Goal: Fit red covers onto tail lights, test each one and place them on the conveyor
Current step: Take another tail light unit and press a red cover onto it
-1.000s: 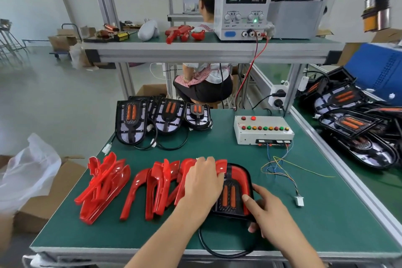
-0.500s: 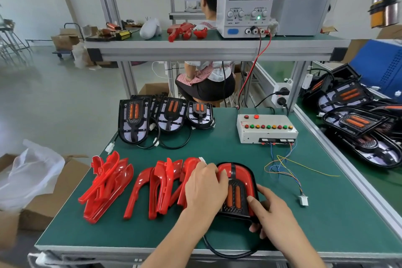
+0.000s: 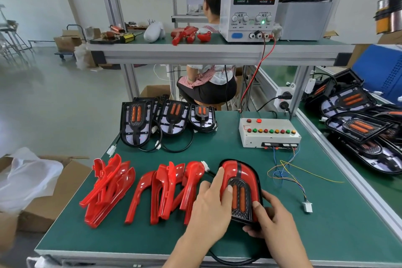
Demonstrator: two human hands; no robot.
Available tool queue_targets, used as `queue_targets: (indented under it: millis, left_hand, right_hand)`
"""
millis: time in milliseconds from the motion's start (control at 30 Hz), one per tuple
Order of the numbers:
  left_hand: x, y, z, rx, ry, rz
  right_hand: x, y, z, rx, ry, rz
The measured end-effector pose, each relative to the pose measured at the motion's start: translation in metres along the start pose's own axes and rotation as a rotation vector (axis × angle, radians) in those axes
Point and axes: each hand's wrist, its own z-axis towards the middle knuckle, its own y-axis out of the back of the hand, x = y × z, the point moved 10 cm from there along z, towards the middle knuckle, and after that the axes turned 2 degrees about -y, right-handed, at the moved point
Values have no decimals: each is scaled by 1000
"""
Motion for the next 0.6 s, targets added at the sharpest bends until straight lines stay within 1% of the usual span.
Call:
queue_targets:
  millis: [133,233,300,367,400,500,533,600]
  left_hand:
    - [-3,7,3,-46,-41,-185]
    - [-1,10,5,-25,-79,-249]
    - [-1,10,6,3,-102,-260]
    - [-2,9,8,34,-126,-252]
    - [-4,9,8,52,-146,-252]
    - [-9,5,7,138,-194,-241]
    - [-11,3,6,167,-208,-235]
    - [-14,0,4,215,-229,-234]
  right_hand:
    - [16,-1,-7,-2,39,-59]
    - [29,9,-7,-19,78,-223]
    - [42,24,-4,-116,145,-330]
    - [59,37,0,-223,228,-351]
    - [69,38,4,-240,276,-366]
    - [95,30,24,-172,348,-406]
    - [100,26,34,-116,333,-429]
    - [102,12,52,50,249,-512]
